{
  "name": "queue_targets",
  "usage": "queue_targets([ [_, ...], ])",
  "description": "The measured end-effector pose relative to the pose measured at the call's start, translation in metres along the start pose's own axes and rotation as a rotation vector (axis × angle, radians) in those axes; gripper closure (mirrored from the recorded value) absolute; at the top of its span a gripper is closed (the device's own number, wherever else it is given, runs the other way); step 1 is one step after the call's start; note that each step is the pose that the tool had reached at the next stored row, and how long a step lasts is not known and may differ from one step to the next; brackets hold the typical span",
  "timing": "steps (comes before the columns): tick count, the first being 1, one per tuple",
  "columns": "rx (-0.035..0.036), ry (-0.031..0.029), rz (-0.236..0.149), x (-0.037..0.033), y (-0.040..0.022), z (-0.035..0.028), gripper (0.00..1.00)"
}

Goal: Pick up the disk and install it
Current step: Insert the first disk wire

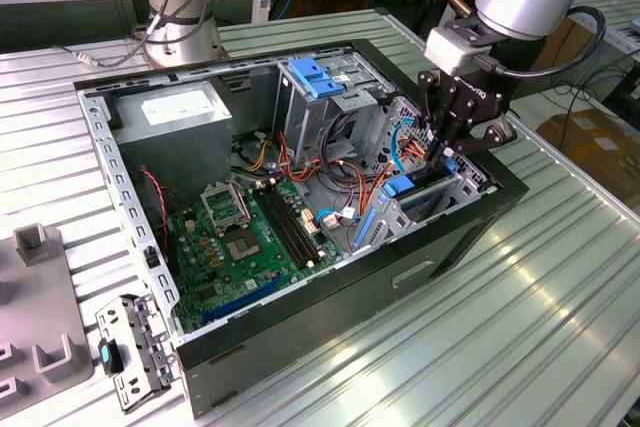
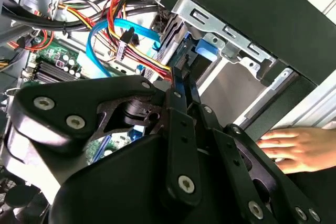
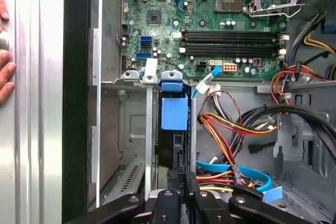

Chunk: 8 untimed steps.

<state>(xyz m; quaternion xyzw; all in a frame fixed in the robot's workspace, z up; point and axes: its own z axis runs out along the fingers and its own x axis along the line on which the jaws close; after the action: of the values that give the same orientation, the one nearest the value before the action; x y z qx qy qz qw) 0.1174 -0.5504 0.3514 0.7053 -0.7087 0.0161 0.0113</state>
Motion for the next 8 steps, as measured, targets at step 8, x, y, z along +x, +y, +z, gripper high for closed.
queue_targets([
  [8,-0.001,-0.0447,0.015,0.0054,-0.0011,0.0012,0.84],
])
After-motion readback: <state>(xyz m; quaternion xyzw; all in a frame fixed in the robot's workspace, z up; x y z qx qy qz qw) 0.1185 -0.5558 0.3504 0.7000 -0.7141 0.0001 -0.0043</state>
